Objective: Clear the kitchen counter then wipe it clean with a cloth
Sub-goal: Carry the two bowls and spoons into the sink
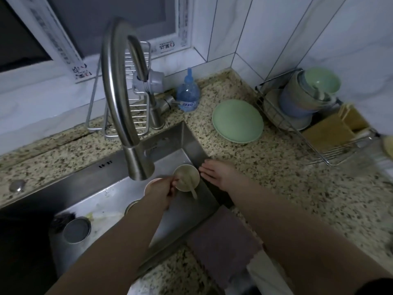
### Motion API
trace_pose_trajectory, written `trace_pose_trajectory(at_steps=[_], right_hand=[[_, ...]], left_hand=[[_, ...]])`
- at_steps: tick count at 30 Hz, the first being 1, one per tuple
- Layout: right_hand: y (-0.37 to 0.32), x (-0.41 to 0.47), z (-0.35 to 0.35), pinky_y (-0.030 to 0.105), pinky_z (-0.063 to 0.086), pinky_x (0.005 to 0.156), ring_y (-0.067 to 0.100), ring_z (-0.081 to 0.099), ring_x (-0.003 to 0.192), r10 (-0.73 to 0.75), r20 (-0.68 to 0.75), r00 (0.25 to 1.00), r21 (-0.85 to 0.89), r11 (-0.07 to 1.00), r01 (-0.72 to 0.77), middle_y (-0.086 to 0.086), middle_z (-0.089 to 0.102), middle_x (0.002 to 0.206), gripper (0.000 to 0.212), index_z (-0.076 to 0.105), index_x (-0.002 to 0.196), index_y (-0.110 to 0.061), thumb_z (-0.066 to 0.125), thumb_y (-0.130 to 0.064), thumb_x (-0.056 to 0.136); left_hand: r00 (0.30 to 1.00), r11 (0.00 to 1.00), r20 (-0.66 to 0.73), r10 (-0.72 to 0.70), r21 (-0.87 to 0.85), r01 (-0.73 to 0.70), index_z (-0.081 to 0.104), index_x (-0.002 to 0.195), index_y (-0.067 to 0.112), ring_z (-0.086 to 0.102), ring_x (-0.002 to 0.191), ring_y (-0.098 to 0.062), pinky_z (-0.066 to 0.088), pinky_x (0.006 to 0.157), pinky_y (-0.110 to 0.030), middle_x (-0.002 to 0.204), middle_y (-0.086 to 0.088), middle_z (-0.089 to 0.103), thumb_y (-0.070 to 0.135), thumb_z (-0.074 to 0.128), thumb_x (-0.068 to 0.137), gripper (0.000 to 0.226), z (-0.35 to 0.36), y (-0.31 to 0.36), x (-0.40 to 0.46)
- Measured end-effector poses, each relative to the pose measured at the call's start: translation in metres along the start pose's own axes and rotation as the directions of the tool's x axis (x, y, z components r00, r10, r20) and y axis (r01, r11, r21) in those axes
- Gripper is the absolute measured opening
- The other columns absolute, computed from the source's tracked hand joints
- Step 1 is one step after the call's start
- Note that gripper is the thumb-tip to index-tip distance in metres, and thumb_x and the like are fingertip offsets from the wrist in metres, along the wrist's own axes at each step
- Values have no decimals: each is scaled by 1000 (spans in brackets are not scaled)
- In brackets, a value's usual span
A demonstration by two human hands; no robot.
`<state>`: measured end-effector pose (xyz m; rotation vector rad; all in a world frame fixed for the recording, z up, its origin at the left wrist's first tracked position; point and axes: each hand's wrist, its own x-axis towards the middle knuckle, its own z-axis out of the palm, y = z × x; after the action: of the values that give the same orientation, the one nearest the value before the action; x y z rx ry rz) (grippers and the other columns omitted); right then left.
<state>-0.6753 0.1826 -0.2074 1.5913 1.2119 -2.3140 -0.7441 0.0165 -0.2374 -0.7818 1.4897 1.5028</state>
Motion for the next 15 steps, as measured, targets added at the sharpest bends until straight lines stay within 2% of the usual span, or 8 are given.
trace_pose_trajectory(at_steps=[2, 4, 6, 8, 12, 15], right_hand=[[-20, -1, -10, 31, 55, 86, 27, 63, 105, -50, -54, 997, 171, 984, 59, 20, 60, 127, 29, 49, 128, 4, 43, -11, 104], [-41, 1, -21, 32, 54, 90, 28, 62, 114, -59, -119, 991, 279, 956, 91, 21, 55, 135, 37, 44, 137, 3, 42, -15, 105], [-60, 6, -33, 34, 59, 83, 27, 66, 109, -48, -206, 977, 279, 955, 106, 20, 59, 130, 41, 44, 136, 2, 45, -24, 104], [-73, 13, -42, 36, 60, 84, 27, 67, 107, -29, -215, 976, 273, 958, 88, 20, 59, 130, 46, 42, 137, 1, 44, -30, 104], [-81, 31, -52, 38, 56, 91, 29, 62, 117, -15, -212, 977, 306, 949, 81, 23, 55, 134, 45, 40, 140, 3, 41, -26, 105], [-84, 41, -54, 38, 57, 91, 30, 63, 114, -49, -234, 971, 286, 951, 117, 25, 58, 131, 40, 43, 137, 6, 40, -18, 105]], left_hand=[[997, 999, 62, 34, 25, -35, 62, 70, 10, 43, 38, -5, 33, 42, -17, 49, 2, 56, 14, 55, 98, 29, 21, 5, -6], [993, 997, 101, 57, 43, -62, 60, 71, 10, 43, 32, -4, 32, 34, -13, 43, 3, 54, 14, 52, 100, 30, 43, 4, -10], [992, 995, 104, 73, 63, -80, 63, 75, 10, 47, 32, -5, 34, 32, -14, 44, 3, 56, 17, 54, 99, 26, 58, 0, -14], [991, 996, 117, 69, 54, -75, 65, 81, 10, 51, 32, -2, 36, 32, -13, 45, 5, 60, 17, 56, 98, 21, 65, -8, -16], [989, 997, 135, 62, 37, -68, 68, 82, 10, 60, 48, -4, 43, 43, -15, 58, 3, 68, 15, 59, 97, 18, 63, -19, -19], [991, 996, 114, 70, 52, -77, 66, 80, 8, 53, 61, -13, 38, 57, -22, 72, -5, 64, 14, 58, 97, 20, 57, -18, -14]])
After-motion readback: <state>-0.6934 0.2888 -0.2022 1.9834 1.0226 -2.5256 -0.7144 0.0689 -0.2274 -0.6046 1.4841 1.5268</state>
